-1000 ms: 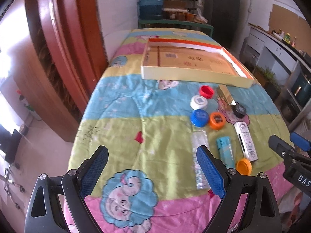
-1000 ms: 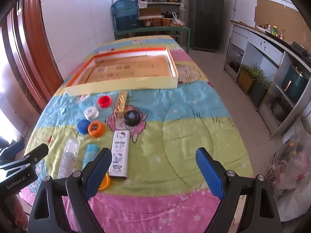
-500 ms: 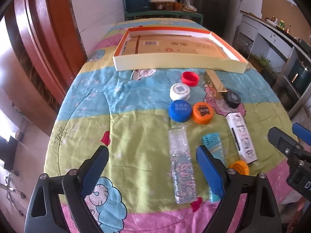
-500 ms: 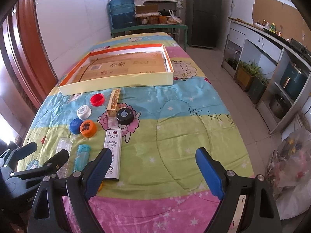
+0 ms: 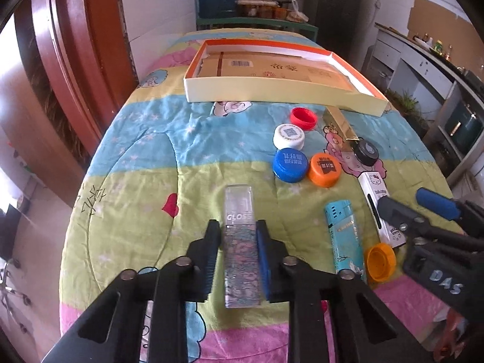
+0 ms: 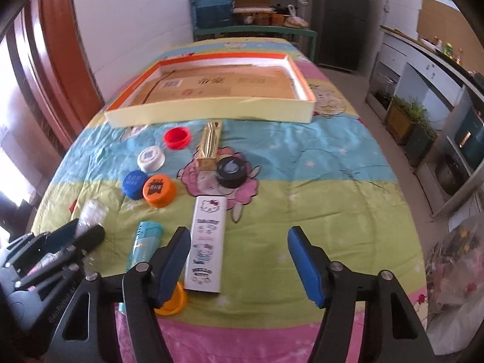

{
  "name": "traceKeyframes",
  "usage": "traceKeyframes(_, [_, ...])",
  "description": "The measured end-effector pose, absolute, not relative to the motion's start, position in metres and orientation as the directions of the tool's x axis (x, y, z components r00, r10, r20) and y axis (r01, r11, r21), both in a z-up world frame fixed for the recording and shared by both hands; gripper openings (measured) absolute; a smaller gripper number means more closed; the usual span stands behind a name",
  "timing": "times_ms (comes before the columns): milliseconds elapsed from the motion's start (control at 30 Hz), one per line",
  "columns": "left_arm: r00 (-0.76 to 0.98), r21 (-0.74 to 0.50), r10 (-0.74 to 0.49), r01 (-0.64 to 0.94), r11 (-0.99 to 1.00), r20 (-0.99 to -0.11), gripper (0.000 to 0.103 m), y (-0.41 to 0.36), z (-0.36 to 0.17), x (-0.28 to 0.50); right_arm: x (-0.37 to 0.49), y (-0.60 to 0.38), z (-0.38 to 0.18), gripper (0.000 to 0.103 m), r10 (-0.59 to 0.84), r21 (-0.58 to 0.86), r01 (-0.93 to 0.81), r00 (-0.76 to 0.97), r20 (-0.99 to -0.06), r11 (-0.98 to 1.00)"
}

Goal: Organize rigid objects
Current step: 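Grasp the clear floral GLOSS bottle with the left gripper while the right gripper grasps the white Hello Kitty box, then carry the bottle and the box into the cardboard tray and lower them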

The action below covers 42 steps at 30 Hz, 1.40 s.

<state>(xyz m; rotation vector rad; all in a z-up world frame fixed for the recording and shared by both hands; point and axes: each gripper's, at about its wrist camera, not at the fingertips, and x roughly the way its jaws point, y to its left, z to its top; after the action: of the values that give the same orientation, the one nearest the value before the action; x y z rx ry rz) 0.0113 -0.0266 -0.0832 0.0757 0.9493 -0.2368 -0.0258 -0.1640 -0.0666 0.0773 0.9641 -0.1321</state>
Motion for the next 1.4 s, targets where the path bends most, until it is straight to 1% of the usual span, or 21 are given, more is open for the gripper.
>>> traceKeyframes(167, [0.552,-0.081,-0.2,0.233,0.969,-0.81,0.022,-0.021,-0.083,0.013,-0.019,-0.155,-0.078,0.058,-0.085,-0.014,0.134,0.541,-0.837,0.991])
traceKeyframes(200, [0.549,-0.092,-0.209,0.234,0.968,-0.809,0.021,-0.02,-0.083,0.014,-0.02,-0.153,-0.078,0.053,-0.073,-0.008,0.121,0.544,-0.836,0.993])
traceKeyframes(233, [0.546,-0.102,-0.217,0.234,0.967,-0.809,0.021,-0.018,-0.083,0.014,-0.021,-0.151,-0.078,0.043,-0.058,0.003,0.109,0.55,-0.833,0.994])
traceKeyframes(267, [0.542,-0.11,-0.225,0.236,0.966,-0.81,0.021,-0.017,-0.083,0.015,-0.022,-0.15,-0.078,0.037,-0.049,0.009,0.103,0.554,-0.831,0.995])
traceKeyframes(300, [0.54,-0.117,-0.231,0.236,0.965,-0.809,0.021,-0.016,-0.083,0.015,-0.023,-0.149,-0.077,0.027,-0.048,0.01,0.1,0.556,-0.83,0.995])
traceKeyframes(367, [0.537,-0.123,-0.237,0.24,0.963,-0.809,0.021,-0.016,-0.082,0.016,-0.025,-0.149,-0.077,0.027,-0.047,0.008,0.096,0.558,-0.828,0.995])
traceKeyframes(567, [0.546,-0.129,-0.241,0.235,0.963,-0.803,0.02,-0.015,-0.077,0.02,-0.031,-0.162,-0.064,0.027,0.0,0.07,0.096,0.586,-0.81,0.993])
traceKeyframes(867, [0.624,-0.112,-0.237,0.233,0.966,-0.745,0.02,-0.012,-0.035,0.044,-0.026,-0.176,-0.029,0.027,-0.022,0.058,0.101,0.647,-0.762,0.993])
traceKeyframes(1100, [0.687,-0.101,-0.23,0.223,0.97,-0.689,0.02,-0.014,0.007,0.078,0.004,-0.188,0.0,0.027,-0.032,0.024,0.072,0.686,-0.727,0.997])
traceKeyframes(1200, [0.699,-0.094,-0.226,0.223,0.97,-0.678,0.02,-0.017,0.022,0.099,0.019,-0.192,0.009,0.027,-0.03,0.013,0.056,0.698,-0.715,0.998])
traceKeyframes(1400, [0.675,-0.078,-0.236,0.256,0.964,-0.699,0.02,-0.035,0.033,0.152,0.066,-0.204,0.023,0.027,-0.002,0.03,0.034,0.704,-0.711,0.999])
